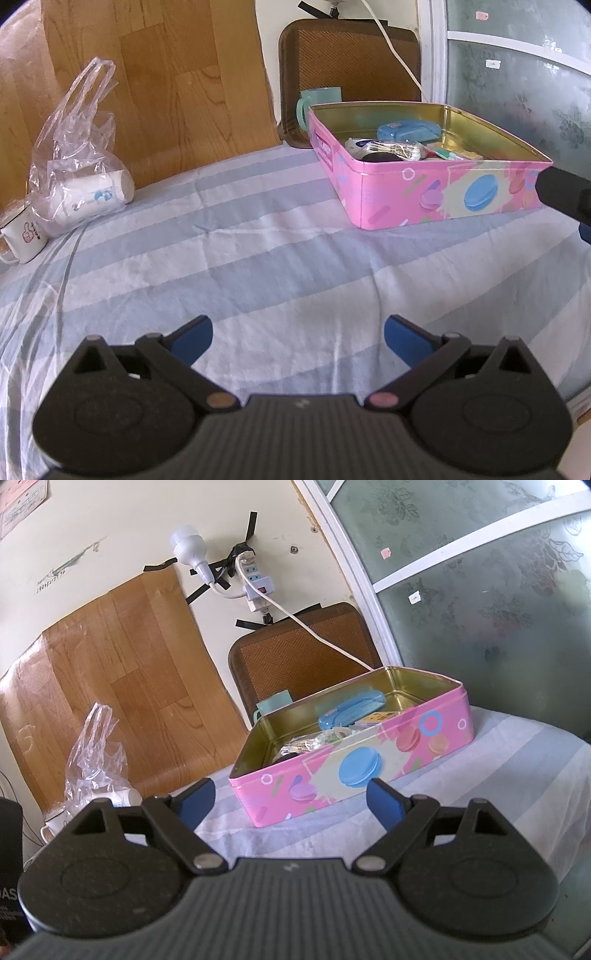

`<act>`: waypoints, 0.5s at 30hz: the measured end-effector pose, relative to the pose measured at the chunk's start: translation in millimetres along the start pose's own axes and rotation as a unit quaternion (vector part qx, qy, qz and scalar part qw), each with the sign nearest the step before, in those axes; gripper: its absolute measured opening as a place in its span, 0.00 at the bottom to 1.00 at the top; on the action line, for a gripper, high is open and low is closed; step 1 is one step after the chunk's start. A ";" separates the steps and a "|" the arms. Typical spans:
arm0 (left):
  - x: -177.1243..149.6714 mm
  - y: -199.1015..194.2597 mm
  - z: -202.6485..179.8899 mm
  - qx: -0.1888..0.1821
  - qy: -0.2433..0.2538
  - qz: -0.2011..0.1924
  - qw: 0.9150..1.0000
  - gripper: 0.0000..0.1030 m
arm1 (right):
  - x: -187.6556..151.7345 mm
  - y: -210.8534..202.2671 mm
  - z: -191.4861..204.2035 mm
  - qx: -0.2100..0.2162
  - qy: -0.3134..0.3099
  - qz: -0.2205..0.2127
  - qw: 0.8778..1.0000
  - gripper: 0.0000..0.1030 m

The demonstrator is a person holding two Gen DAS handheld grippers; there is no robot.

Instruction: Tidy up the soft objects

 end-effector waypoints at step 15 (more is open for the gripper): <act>1.4 -0.2 -0.9 0.000 0.004 0.000 1.000 1.00 | 0.5 -1.9 2.3 -0.008 0.005 -0.007 1.000 0.88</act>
Point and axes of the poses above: each gripper's, at about its wrist camera, not at the fingertips, and y roughly the way its jaws point, z to its left, x to its top, the point moved 9 cm from there along y, roughly the way its jaws point, and after that the axes turned 4 degrees about x, right-handed, at the moved point
